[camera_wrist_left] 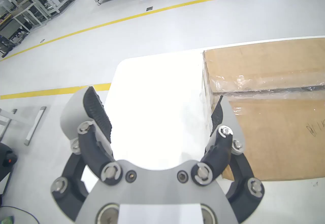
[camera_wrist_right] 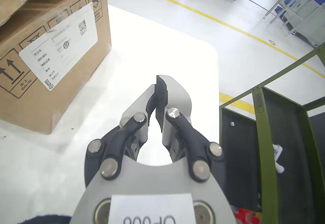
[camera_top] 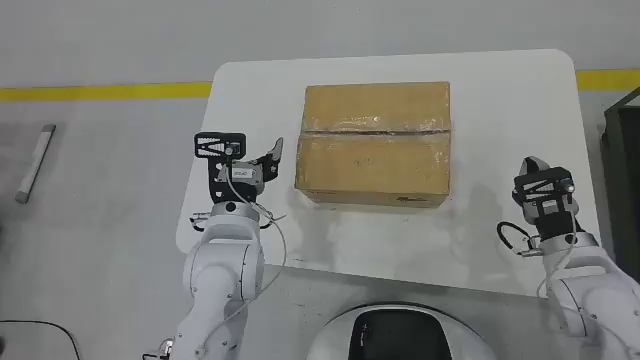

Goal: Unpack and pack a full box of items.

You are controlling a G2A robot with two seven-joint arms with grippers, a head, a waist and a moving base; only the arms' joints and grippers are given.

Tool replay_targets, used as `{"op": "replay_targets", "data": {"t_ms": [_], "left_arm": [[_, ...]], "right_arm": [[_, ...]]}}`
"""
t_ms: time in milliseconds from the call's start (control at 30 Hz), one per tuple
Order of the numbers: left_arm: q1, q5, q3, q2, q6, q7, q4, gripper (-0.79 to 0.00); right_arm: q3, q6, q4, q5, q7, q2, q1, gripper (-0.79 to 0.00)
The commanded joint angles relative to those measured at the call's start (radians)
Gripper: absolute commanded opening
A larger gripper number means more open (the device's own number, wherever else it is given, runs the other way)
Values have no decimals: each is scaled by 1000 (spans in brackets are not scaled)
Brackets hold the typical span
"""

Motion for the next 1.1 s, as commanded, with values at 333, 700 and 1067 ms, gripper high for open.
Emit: {"op": "replay_targets", "data": {"t_ms": [333, 700, 1067], "left_arm": [[0, 0, 0, 0, 0, 0, 0, 0], [-15, -46, -4, -4, -33, 55, 5, 0], [-165, -241, 143, -25, -234, 100, 52, 0]], "right_arm": [[-142, 8, 186, 6, -2, -12, 189, -785], [-218, -112, 213, 31, -49, -14, 231, -785], [-44, -89, 86, 60, -19, 3, 123, -785]]}}
